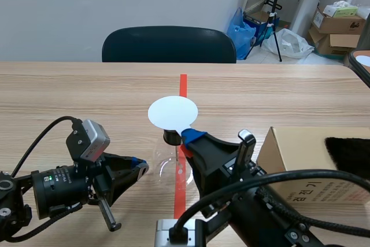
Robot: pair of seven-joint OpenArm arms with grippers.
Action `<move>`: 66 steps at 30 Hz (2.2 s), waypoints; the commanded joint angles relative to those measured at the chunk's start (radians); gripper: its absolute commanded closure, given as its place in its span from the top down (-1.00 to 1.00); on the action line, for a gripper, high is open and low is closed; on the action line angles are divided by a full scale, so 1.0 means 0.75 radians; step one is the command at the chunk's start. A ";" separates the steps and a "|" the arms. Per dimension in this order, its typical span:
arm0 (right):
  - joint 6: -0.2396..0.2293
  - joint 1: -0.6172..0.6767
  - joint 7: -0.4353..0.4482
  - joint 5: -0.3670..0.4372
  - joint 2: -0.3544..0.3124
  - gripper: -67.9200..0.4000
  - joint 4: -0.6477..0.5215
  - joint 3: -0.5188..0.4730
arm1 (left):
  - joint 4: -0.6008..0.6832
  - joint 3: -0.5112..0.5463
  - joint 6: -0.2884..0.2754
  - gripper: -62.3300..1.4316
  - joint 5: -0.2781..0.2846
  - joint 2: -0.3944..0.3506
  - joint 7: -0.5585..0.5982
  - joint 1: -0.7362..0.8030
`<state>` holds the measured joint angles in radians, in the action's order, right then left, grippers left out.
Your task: Do the electroscope experiment
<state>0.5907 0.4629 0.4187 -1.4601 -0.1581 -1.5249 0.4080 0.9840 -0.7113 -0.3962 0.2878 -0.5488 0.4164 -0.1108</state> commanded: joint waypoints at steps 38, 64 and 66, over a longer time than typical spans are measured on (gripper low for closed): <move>0.020 -0.019 -0.693 -0.001 -0.007 -0.95 -0.022 -0.004 | 0.035 0.004 -0.008 -0.86 0.009 0.003 0.018 -0.001; 0.019 -0.018 -0.924 -0.001 -0.007 -0.95 -0.022 -0.004 | 0.035 0.004 -0.008 -0.86 0.009 0.003 0.018 -0.001; 0.019 -0.018 -0.924 -0.001 -0.007 -0.95 -0.022 -0.004 | 0.035 0.004 -0.008 -0.86 0.009 0.003 0.018 -0.001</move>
<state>0.5907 0.4629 -0.2707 -1.4601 -0.1581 -1.5249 0.4080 0.9840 -0.7113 -0.3962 0.2878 -0.5488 0.4164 -0.1108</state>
